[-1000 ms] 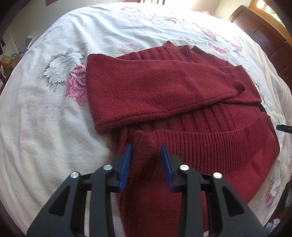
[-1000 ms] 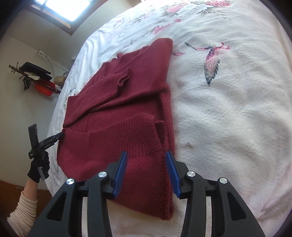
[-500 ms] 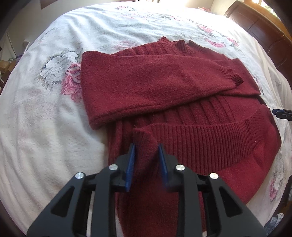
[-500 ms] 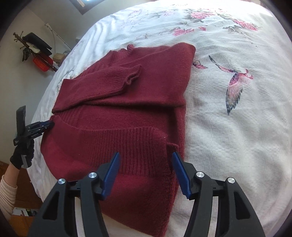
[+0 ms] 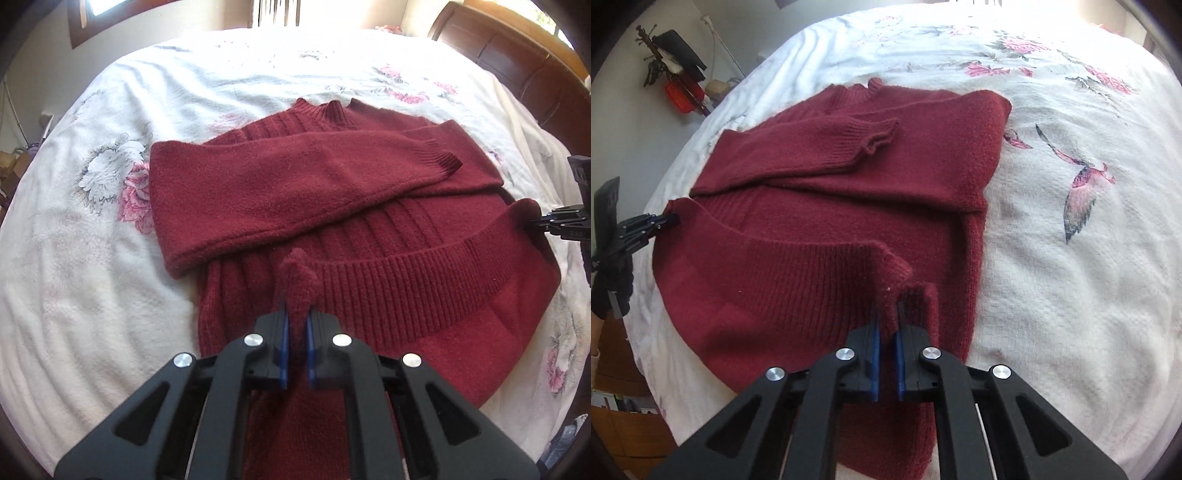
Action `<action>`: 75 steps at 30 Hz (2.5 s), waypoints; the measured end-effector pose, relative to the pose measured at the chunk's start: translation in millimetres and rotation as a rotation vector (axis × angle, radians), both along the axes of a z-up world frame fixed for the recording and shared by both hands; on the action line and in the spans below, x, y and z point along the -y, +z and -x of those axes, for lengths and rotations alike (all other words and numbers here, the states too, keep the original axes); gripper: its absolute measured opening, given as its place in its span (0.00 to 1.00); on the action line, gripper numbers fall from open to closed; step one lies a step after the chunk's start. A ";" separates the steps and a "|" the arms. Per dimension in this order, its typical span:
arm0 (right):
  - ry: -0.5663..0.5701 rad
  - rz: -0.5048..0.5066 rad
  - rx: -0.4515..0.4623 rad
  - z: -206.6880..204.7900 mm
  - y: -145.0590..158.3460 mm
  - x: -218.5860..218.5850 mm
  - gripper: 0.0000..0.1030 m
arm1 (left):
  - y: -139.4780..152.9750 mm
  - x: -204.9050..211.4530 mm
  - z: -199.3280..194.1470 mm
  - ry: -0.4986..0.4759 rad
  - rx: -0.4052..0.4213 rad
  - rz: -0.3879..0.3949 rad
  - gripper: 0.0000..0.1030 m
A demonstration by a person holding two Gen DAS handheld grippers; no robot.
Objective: Fold small clothes
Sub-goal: 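Grasp the folded hem edge with both grippers and lift it toward the collar, then open both grippers and release the hem onto the collar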
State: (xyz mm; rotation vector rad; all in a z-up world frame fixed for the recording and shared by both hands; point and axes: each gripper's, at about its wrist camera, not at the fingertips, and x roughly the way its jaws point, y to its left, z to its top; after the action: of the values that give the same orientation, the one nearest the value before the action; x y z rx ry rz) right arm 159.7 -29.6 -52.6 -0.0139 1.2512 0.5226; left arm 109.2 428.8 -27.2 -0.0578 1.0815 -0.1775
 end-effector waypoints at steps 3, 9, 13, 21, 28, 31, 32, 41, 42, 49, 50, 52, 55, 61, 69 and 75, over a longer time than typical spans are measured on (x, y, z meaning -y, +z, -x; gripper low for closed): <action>-0.032 -0.096 0.036 11.1 25.1 15.4 0.06 | 21.6 -9.2 12.2 0.037 0.058 0.030 0.05; -0.075 -0.155 0.129 5.1 74.8 30.5 0.06 | 65.0 -28.2 7.8 0.124 0.163 0.085 0.05; -0.093 -0.174 0.196 -19.9 105.2 27.8 0.06 | 96.0 -32.3 -16.1 0.154 0.253 0.071 0.05; -0.159 -0.158 0.237 -114.4 127.0 2.7 0.06 | 115.7 -33.3 -110.6 0.205 0.328 0.005 0.05; -0.215 -0.116 0.191 -191.2 97.6 -11.6 0.06 | 70.3 -43.1 -186.8 0.256 0.265 -0.010 0.05; -0.228 -0.078 0.150 -211.3 72.3 -19.0 0.06 | 38.3 -40.1 -207.5 0.249 0.211 -0.046 0.05; -0.230 -0.060 0.142 -215.8 63.4 -21.2 0.06 | 28.0 -38.9 -212.5 0.246 0.194 -0.053 0.05; -0.273 0.036 0.044 -241.8 -8.9 -26.0 0.07 | -39.1 -50.4 -234.6 0.289 0.054 -0.106 0.18; -0.279 0.050 0.030 -243.4 -16.4 -25.3 0.09 | -45.0 -55.6 -236.0 0.308 0.033 -0.111 0.20; -0.322 0.070 0.018 -231.3 -22.1 -7.2 0.22 | -38.3 -85.4 -211.0 0.415 0.045 -0.088 0.21; -0.313 0.060 0.027 -223.6 -15.5 -4.0 0.24 | -30.8 -81.5 -201.7 0.393 0.062 -0.082 0.21; -0.299 0.036 0.018 -202.8 -2.8 4.3 0.32 | -16.2 -69.3 -176.8 0.345 0.079 -0.047 0.23; -0.259 -0.009 -0.006 -160.9 10.9 17.6 0.39 | -1.3 -46.3 -133.3 0.266 0.073 -0.003 0.36; -0.213 -0.053 -0.108 -80.8 -3.8 38.4 0.45 | -1.5 -9.7 -71.0 0.186 0.021 0.081 0.47; -0.228 -0.120 -0.194 -58.0 -26.9 41.5 0.11 | -36.4 2.4 -57.7 0.200 -0.066 0.079 0.47; -0.225 -0.107 -0.168 -53.3 -12.0 47.3 0.09 | -49.8 -2.3 -58.1 0.205 -0.101 0.072 0.47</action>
State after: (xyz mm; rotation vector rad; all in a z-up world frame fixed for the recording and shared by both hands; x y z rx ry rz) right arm 213.0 -77.0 -64.6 0.2623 1.3666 0.4004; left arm 167.3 431.1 -77.0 -0.2435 1.1621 -0.0284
